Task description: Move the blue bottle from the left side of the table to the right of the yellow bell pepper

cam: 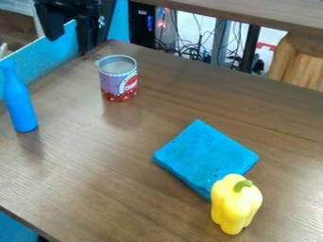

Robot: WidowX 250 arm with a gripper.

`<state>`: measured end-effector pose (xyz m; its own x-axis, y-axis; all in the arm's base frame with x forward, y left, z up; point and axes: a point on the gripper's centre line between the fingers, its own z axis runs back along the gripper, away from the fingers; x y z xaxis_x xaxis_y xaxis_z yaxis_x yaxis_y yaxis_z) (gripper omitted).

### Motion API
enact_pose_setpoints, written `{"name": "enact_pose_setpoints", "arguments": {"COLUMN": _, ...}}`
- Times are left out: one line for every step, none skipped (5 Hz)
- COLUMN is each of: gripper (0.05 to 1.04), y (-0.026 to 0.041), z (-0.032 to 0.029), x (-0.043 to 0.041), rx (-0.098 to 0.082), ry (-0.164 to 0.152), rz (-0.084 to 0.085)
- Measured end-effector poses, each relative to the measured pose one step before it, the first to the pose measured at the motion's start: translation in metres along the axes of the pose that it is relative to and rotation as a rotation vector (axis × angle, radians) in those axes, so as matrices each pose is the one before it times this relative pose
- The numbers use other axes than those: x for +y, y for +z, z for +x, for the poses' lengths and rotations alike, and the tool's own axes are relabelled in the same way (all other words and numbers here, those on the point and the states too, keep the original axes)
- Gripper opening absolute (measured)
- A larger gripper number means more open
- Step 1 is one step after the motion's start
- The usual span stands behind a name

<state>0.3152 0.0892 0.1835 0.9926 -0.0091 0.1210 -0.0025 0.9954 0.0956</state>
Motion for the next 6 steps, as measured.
{"name": "enact_pose_setpoints", "arguments": {"gripper": 1.004, "y": -0.01093, "z": -0.00183, "x": -0.00087, "rx": 0.0363, "ry": -0.0027, "rz": -0.0137}}
{"name": "enact_pose_setpoints", "arguments": {"gripper": 1.004, "y": 0.00708, "z": -0.00481, "x": 0.01987, "rx": -0.012, "ry": 0.0149, "rz": -0.063}}
{"name": "enact_pose_setpoints", "arguments": {"gripper": 1.004, "y": 0.00837, "z": -0.00677, "x": 0.02885, "rx": -0.0315, "ry": 0.0451, "rz": -0.0191}}
{"name": "enact_pose_setpoints", "arguments": {"gripper": 1.004, "y": 0.00163, "z": -0.00738, "x": 0.01675, "rx": -0.0042, "ry": 0.0101, "rz": -0.0004}}
{"name": "enact_pose_setpoints", "arguments": {"gripper": 1.004, "y": -0.00189, "z": -0.0073, "x": 0.00842, "rx": 0.0117, "ry": -0.0185, "rz": -0.0087}}
{"name": "enact_pose_setpoints", "arguments": {"gripper": 1.004, "y": -0.01739, "z": -0.01693, "x": -0.0002, "rx": 0.0585, "ry": -0.0381, "rz": 0.012}}
